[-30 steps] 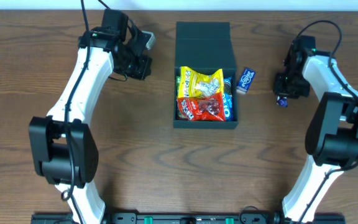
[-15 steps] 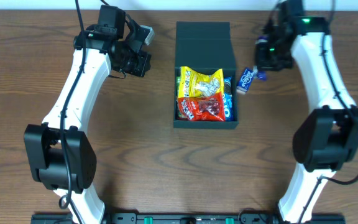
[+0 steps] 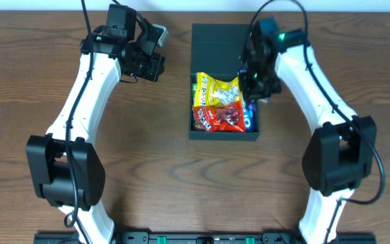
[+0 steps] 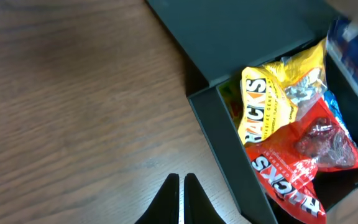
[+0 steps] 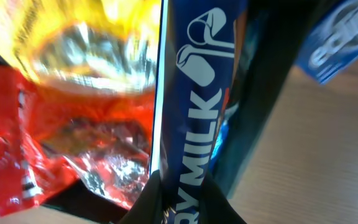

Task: Pack container
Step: 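Lower the Dairy Milk bar into the box's right side and release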

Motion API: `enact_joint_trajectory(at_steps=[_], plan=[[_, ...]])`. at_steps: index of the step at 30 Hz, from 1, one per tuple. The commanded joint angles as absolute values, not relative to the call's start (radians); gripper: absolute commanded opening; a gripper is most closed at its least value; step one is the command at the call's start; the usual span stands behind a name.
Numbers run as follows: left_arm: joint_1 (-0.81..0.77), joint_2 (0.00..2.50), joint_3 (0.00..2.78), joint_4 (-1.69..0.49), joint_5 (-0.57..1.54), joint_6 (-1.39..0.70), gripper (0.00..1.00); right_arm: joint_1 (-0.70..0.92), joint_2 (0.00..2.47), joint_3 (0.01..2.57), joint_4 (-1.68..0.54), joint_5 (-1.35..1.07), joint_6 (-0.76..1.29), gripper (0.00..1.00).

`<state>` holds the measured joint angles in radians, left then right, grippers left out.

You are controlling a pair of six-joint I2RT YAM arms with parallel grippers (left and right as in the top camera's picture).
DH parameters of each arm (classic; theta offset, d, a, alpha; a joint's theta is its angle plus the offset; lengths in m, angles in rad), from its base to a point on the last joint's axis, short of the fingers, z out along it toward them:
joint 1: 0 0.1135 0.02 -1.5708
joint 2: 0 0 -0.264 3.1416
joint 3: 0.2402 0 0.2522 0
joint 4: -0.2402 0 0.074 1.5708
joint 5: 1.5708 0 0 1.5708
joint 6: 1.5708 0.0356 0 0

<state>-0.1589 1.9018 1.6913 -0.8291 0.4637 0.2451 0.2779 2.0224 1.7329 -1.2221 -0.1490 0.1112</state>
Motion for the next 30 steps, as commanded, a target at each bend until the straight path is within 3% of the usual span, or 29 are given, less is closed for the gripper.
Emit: enact_joint_trajectory(at_steps=[1, 11, 30], plan=[[-0.157, 1.883, 1.719, -0.830, 0.461, 0.266, 0.06, 0.296, 1.892, 1.609, -1.160, -0.089, 0.157, 0.02], [-0.157, 1.883, 1.719, -0.835, 0.464, 0.266, 0.06, 0.290, 1.818, 1.404, -1.008, -0.004, 0.239, 0.02], [-0.157, 1.883, 1.719, -0.841, 0.464, 0.266, 0.06, 0.316, 1.818, 1.399, -0.963, -0.023, 0.258, 0.01]])
